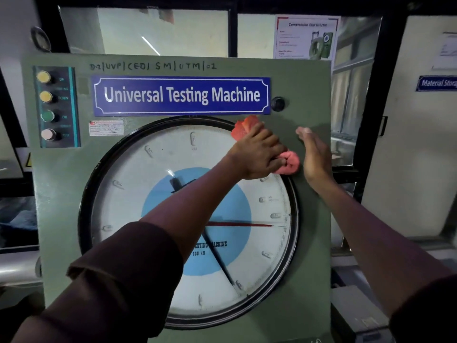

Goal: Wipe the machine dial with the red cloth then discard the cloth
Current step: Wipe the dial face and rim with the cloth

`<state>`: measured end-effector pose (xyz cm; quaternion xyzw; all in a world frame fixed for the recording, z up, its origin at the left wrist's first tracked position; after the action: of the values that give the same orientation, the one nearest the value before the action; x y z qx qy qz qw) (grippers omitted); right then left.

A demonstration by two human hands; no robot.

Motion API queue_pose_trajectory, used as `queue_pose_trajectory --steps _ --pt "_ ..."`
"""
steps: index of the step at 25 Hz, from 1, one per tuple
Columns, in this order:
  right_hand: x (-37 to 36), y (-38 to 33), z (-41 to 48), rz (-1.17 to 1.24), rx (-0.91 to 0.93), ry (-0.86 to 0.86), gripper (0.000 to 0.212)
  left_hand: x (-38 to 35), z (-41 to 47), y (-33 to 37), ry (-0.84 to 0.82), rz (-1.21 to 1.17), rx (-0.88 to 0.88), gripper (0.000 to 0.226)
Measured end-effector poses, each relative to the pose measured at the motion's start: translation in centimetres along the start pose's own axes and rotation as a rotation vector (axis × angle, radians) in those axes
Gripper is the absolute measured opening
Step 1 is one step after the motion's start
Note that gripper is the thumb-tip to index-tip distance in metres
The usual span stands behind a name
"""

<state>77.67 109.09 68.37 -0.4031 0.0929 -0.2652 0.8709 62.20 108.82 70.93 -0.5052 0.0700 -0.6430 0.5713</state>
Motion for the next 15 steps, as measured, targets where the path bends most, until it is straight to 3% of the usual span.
queue_pose_trajectory --steps 3,6,11,15 --pt "-0.2 -0.4 -0.3 -0.066 -0.028 -0.022 0.043 0.5 -0.5 -2.2 0.022 -0.069 0.105 0.056" --pt "-1.3 -1.3 -1.3 -0.004 -0.004 -0.029 0.060 1.2 -2.4 -7.3 0.084 -0.231 0.317 0.049" --pt "-5.3 -3.4 -2.1 0.013 0.054 -0.161 0.057 0.4 -11.5 -17.2 0.186 -0.340 0.762 0.046" --pt "-8.0 -5.7 -1.9 0.015 0.121 -0.193 0.053 -1.7 -20.1 -20.8 0.217 -0.460 1.127 0.046"
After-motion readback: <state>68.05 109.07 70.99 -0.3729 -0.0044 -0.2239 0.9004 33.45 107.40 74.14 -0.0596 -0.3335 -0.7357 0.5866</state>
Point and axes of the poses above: each hand's wrist, its own z-axis towards the middle knuckle, its own x-axis out of the back of the hand, y = z × x, the point moved 8 cm from there along z, towards the middle knuckle, and after that the axes turned 4 degrees about x, right-handed, at the moved point
